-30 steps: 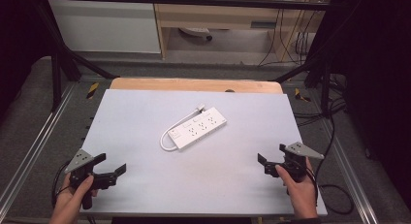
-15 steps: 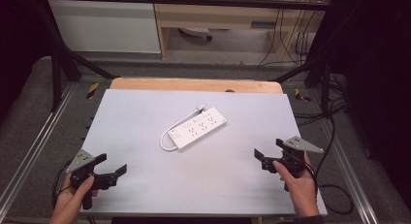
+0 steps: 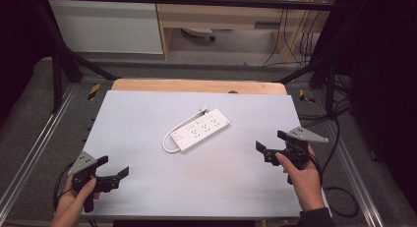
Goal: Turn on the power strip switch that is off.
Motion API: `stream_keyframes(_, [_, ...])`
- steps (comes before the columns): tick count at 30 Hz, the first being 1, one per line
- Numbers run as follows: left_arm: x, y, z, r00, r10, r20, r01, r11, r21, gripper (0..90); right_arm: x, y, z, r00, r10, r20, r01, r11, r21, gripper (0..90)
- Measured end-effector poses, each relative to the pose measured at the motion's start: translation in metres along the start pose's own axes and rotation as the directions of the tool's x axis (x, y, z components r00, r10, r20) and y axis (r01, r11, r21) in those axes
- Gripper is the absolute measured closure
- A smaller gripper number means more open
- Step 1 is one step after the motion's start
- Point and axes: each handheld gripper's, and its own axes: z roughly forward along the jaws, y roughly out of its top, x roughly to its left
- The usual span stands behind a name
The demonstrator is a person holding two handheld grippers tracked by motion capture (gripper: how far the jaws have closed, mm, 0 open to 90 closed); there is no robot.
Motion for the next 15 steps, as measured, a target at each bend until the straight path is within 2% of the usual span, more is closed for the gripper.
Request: stream_keyframes(15, [0.0,0.0,0.001,1.0,-0.006,0.006,0.006,1.0,0.006,6.8,0.004,0.02,0.007,0.9994,-0.035,-0.003,0.035,0.999,0.001,3.4])
